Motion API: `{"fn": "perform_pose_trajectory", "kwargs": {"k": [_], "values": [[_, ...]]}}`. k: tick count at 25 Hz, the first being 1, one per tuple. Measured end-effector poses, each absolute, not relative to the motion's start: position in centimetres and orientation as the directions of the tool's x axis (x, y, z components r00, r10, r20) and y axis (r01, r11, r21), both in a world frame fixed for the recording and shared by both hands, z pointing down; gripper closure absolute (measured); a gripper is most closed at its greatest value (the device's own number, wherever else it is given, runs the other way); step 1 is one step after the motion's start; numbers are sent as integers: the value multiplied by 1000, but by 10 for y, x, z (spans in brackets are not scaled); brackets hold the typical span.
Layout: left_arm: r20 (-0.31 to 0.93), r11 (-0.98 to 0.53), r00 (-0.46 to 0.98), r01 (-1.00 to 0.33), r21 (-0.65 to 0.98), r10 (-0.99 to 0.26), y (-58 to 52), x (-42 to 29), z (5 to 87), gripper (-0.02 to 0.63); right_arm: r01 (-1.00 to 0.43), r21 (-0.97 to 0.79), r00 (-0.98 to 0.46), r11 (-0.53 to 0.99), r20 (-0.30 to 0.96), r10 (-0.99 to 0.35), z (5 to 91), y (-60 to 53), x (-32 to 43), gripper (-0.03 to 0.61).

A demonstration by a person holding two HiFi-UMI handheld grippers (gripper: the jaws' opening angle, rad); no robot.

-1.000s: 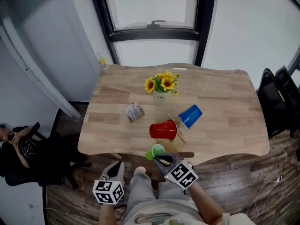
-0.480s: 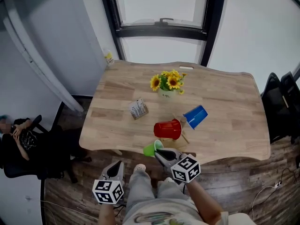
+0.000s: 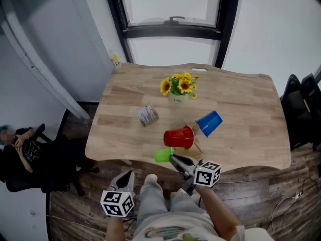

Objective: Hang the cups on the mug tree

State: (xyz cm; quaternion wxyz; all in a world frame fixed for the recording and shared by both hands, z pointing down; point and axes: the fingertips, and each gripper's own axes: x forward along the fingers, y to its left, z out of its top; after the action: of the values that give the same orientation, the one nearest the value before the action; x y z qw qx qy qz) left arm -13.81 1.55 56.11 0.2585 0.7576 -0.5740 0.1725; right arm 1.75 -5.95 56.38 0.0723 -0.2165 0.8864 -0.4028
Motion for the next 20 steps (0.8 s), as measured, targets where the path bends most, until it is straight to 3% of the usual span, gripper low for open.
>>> {"fn": "perform_pose_trajectory", "kwargs": {"k": [8, 20], "values": [[553, -255, 324, -946, 201, -767, 4, -120, 563, 615, -119, -905, -854, 409, -117, -507, 558, -76, 33, 557], [553, -283, 347, -938, 201, -757, -5, -111, 564, 615, -112, -935, -838, 336, -93, -538, 573, -82, 41, 557]]}}
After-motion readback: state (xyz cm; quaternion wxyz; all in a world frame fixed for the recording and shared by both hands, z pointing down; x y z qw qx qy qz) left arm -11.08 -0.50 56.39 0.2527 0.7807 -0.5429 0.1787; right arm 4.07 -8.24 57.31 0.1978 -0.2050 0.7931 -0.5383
